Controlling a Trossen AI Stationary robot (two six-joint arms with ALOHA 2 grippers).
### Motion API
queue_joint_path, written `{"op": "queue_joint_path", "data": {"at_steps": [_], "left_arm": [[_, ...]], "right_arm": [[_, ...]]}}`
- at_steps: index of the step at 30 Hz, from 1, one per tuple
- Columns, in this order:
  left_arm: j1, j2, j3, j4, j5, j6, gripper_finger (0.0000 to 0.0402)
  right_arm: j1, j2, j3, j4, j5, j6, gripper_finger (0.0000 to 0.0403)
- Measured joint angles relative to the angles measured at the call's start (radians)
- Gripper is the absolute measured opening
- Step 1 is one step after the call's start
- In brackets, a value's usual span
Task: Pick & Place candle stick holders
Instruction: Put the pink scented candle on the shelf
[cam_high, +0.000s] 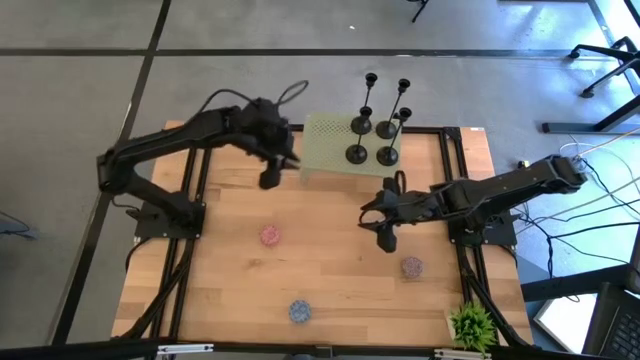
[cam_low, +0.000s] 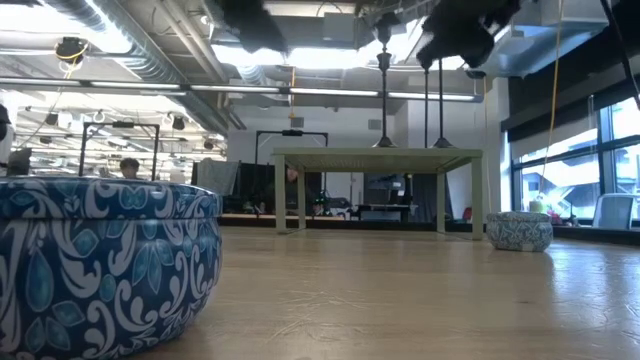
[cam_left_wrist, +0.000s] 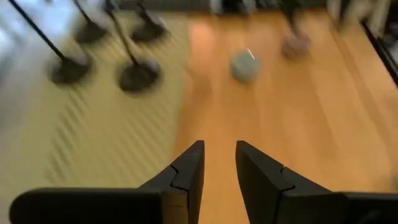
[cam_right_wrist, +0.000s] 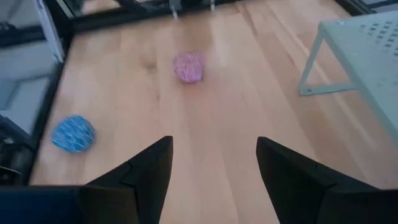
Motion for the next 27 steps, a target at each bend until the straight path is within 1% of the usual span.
{"op": "queue_joint_path", "data": {"at_steps": [4,8,12,16,17,20,24,27], "left_arm": [[-0.084,-0.018,0.0,-0.142,-0.008,-0.001,0.0088],[-0.189,-0.018,0.0,-0.177,-0.077,-0.057,0.0088],[-0.294,-0.045,-0.002,-0.204,-0.235,-0.095,0.0088],[-0.388,-0.125,-0.003,-0.296,-0.4,-0.182,0.0088],[-0.411,-0.154,-0.015,-0.298,-0.436,-0.203,0.0088],[-0.465,-0.263,-0.125,-0.254,-0.496,-0.244,0.0088],[-0.5,-0.419,-0.368,-0.087,-0.505,-0.31,0.0088],[-0.51,-0.506,-0.534,0.035,-0.483,-0.33,0.0088]], "right_arm": [[-0.016,0.059,0.0,0.032,0.03,-0.056,0.0236],[-0.033,0.101,0.0,0.075,0.045,-0.089,0.0236],[-0.037,0.094,0.0,0.031,-0.044,-0.144,0.0236],[-0.035,0.081,0.0,0.017,-0.139,-0.151,0.0236],[-0.035,0.08,0.0,0.022,-0.155,-0.146,0.0236],[-0.035,0.079,0.0,0.039,-0.184,-0.126,0.0236],[-0.035,0.079,0.0,0.051,-0.188,-0.128,0.0236],[-0.035,0.079,0.0,0.052,-0.188,-0.13,0.0236]]}}
